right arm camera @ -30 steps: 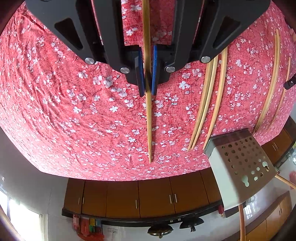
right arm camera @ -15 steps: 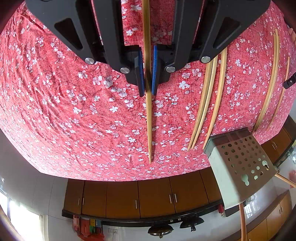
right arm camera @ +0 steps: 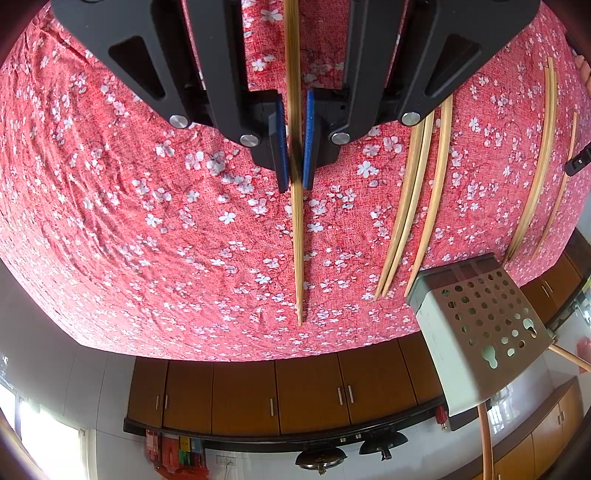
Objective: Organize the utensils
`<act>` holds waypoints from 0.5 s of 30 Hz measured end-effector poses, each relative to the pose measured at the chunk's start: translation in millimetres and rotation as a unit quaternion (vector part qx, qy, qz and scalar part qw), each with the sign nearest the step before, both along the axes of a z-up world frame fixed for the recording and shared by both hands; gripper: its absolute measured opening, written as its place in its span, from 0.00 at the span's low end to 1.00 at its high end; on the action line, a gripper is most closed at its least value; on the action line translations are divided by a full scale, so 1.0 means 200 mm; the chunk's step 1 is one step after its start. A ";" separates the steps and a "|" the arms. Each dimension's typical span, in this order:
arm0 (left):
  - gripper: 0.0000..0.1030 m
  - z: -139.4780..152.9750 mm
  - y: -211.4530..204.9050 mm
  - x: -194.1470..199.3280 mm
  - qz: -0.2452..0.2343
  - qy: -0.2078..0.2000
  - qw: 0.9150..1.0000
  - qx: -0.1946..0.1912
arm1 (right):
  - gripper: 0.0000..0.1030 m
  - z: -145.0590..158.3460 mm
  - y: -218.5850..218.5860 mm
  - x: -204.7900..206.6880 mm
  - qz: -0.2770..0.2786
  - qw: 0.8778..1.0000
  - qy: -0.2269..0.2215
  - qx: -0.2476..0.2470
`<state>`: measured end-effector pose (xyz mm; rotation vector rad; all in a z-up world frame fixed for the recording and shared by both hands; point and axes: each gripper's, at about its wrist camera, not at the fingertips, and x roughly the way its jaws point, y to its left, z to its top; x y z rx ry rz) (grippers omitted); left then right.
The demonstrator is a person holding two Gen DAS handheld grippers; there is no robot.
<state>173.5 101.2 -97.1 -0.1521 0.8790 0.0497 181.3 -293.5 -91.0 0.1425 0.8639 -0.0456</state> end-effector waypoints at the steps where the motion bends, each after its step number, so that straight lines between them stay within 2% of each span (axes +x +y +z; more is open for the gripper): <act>1: 0.10 0.00 0.00 0.00 0.000 0.000 1.000 0.000 | 0.09 0.00 0.00 0.00 0.000 1.000 0.000 0.000; 11: 0.10 0.01 0.00 0.00 0.000 0.002 1.000 0.001 | 0.09 0.00 0.00 0.00 0.000 1.000 0.000 -0.001; 15: 0.10 0.02 -0.03 -0.02 -0.005 0.004 1.000 0.016 | 0.09 0.01 0.02 -0.02 0.000 1.000 0.002 -0.012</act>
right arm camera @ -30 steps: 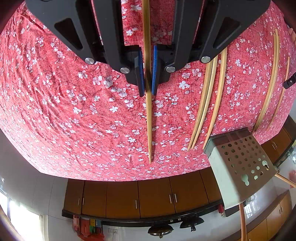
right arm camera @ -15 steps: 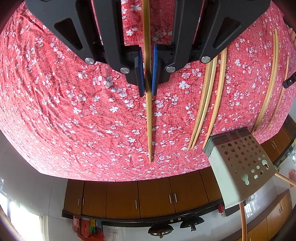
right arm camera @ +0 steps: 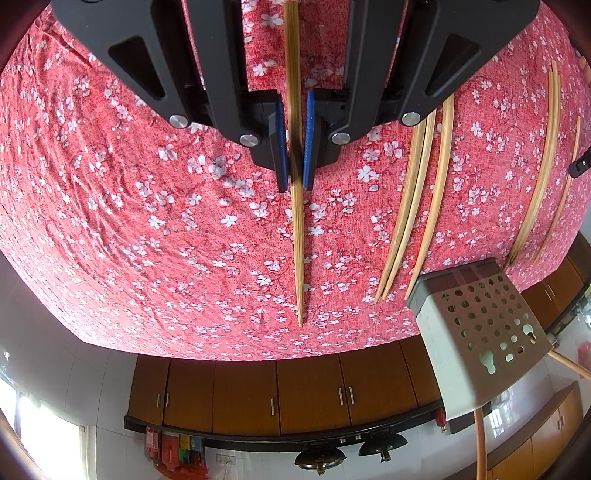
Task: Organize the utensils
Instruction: 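Raise the left tool's chopstick over the holder while the right tool carries its own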
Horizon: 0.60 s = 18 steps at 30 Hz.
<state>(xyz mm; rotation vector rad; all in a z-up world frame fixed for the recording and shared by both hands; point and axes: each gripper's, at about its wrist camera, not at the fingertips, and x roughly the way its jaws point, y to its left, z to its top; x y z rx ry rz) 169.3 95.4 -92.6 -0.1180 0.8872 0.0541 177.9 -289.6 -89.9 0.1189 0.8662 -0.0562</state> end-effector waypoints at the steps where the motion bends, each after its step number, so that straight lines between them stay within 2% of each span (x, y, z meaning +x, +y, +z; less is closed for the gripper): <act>1: 0.10 0.00 0.00 -0.01 -0.001 0.000 1.000 0.002 | 0.09 0.00 0.00 0.00 0.000 1.000 0.000 0.001; 11: 0.08 0.03 -0.01 -0.03 -0.004 0.003 1.000 0.011 | 0.08 0.03 -0.01 -0.06 0.001 1.000 -0.006 0.011; 18: 0.08 0.26 0.00 -0.10 -0.007 -0.068 0.998 0.010 | 0.08 0.25 -0.07 -0.16 -0.011 0.997 -0.073 0.024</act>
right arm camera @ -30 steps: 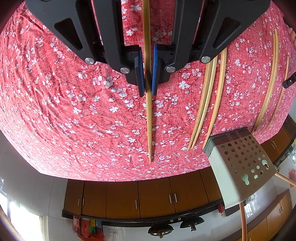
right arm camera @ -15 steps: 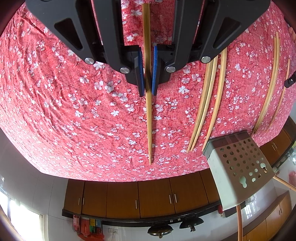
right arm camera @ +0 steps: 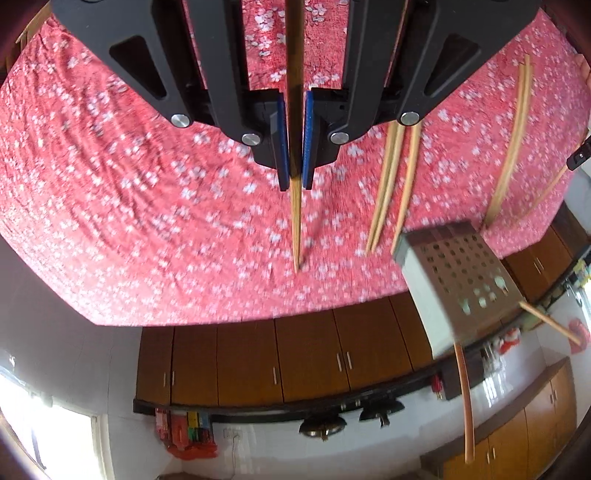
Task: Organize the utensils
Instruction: 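Raise the left tool's chopstick over the holder while the right tool carries its own, then open the left tool into the holder while the right tool releases its chopstick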
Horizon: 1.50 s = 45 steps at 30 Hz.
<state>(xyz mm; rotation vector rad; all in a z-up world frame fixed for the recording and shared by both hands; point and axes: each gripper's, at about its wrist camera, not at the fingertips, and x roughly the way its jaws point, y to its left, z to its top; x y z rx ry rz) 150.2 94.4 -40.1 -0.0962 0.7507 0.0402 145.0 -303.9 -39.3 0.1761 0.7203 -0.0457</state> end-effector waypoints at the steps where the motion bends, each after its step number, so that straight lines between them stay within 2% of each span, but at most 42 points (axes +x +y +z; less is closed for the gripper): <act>1: 0.08 0.05 -0.01 -0.01 -0.002 -0.014 1.000 0.000 | 0.08 0.03 -0.01 -0.01 -0.001 1.000 -0.008 0.001; 5: 0.08 0.22 -0.03 -0.03 -0.004 -0.060 0.998 -0.002 | 0.08 0.18 -0.01 -0.05 -0.006 0.999 -0.053 0.006; 9: 0.08 0.35 -0.05 -0.03 -0.010 -0.092 0.996 -0.007 | 0.08 0.28 -0.02 -0.05 -0.005 0.997 -0.080 0.005; 17: 0.07 0.51 -0.10 -0.01 -0.032 -0.115 0.993 -0.012 | 0.07 0.35 -0.01 -0.02 -0.007 0.995 -0.101 0.010; 22: 0.07 0.65 -0.17 -0.03 -0.058 -0.138 0.989 -0.014 | 0.07 0.51 0.01 -0.03 0.016 0.991 -0.130 0.027; 29: 0.07 0.87 -0.35 -0.07 -0.094 -0.194 0.976 -0.024 | 0.07 0.79 0.13 -0.06 0.072 0.976 -0.196 0.066; 34: 0.07 1.01 -0.44 -0.01 -0.089 -0.241 0.965 -0.044 | 0.07 0.94 0.22 -0.03 0.089 0.963 -0.244 0.073; 40: 0.07 1.10 -0.50 0.14 -0.059 -0.281 0.956 -0.061 | 0.07 0.98 0.28 0.11 0.081 0.957 -0.270 0.068; 45: 0.07 1.00 -0.53 0.31 -0.050 -0.266 0.960 -0.073 | 0.07 0.88 0.32 0.27 0.082 0.966 -0.236 0.064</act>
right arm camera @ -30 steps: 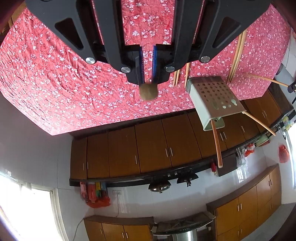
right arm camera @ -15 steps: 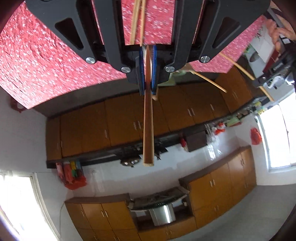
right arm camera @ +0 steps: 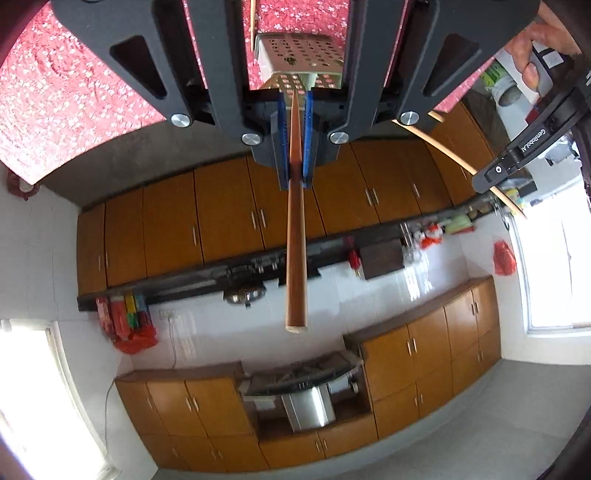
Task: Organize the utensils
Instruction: 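Open the left tool into the holder while the right tool releases its chopstick, then lower the left tool onto a chopstick while the right tool grasps another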
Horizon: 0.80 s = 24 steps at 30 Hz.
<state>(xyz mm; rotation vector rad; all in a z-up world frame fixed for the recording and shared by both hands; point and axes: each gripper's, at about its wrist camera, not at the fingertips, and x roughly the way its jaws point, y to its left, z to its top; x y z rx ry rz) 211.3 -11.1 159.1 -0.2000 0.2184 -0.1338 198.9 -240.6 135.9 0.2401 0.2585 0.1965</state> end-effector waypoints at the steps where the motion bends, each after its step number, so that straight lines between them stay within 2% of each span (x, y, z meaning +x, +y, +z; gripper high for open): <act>1: 0.07 -0.02 0.00 0.03 -0.002 0.006 1.000 -0.001 | 0.07 -0.02 0.01 0.02 0.001 1.000 0.008 -0.002; 4: 0.07 -0.12 -0.02 0.10 -0.006 0.031 0.999 0.001 | 0.07 -0.11 0.03 0.09 0.006 0.999 0.039 -0.009; 8: 0.08 -0.19 -0.02 0.17 -0.012 0.056 0.998 0.002 | 0.09 -0.14 0.04 0.11 0.009 0.998 0.054 -0.009; 9: 0.10 -0.20 -0.02 0.17 -0.012 0.058 0.998 0.002 | 0.12 -0.14 0.04 0.11 0.009 0.998 0.055 -0.010; 10: 0.11 -0.21 -0.01 0.17 -0.013 0.059 0.998 0.001 | 0.22 -0.13 0.03 0.11 0.008 0.998 0.055 -0.010; 11: 0.12 -0.21 -0.01 0.17 -0.012 0.059 0.998 0.001 | 0.37 -0.13 0.03 0.11 0.004 0.998 0.054 -0.011; 12: 0.15 -0.20 0.00 0.17 -0.011 0.058 0.998 0.001 | 0.40 -0.12 0.03 0.09 0.002 0.999 0.048 -0.011; 20: 0.24 -0.14 0.11 0.02 0.010 0.046 0.999 0.006 | 0.40 -0.05 -0.04 -0.07 -0.017 0.999 0.025 -0.022; 24: 0.27 -0.21 0.23 -0.12 0.030 0.059 0.998 0.018 | 0.40 -0.12 -0.15 -0.15 -0.044 0.997 0.046 -0.035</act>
